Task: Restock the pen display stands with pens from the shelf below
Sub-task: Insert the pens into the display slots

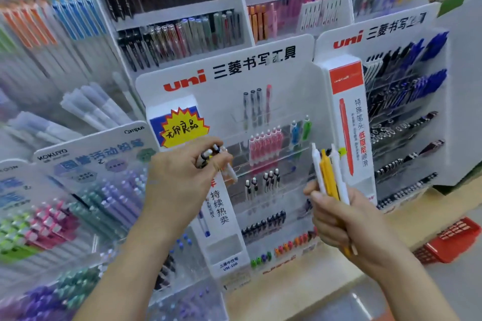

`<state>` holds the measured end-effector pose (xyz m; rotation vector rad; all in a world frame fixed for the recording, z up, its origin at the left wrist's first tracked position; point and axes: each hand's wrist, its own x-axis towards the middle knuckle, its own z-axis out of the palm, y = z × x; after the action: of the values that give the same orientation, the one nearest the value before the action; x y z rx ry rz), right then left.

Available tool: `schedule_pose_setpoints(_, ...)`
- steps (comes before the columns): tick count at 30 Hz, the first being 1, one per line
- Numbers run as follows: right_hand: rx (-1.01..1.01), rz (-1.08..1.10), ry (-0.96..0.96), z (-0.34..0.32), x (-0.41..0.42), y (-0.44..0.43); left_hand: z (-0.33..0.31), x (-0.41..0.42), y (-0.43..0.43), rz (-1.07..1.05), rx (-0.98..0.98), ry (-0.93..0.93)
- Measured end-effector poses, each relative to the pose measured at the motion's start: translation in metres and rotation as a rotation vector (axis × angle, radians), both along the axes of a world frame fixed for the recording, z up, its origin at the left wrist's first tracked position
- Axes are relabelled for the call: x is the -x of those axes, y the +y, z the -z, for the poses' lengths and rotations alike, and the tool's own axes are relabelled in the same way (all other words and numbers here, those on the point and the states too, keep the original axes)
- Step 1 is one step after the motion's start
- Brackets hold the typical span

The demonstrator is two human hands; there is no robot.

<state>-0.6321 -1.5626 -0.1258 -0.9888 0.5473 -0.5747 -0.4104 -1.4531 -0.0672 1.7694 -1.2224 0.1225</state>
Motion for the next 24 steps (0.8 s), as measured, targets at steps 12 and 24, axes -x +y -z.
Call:
schedule_pose_setpoints(12, -0.012, -0.346, 0.128, 0.014, 0.008, -0.041, 0.051, 0.035, -0.018, -0.284, -0.363, 0.113)
schedule_pose_setpoints(24, -0.017, -0.487, 0.138, 0.022, 0.008, -0.050, 0.056, 0.042, -0.042, -0.362, -0.643, 0.095)
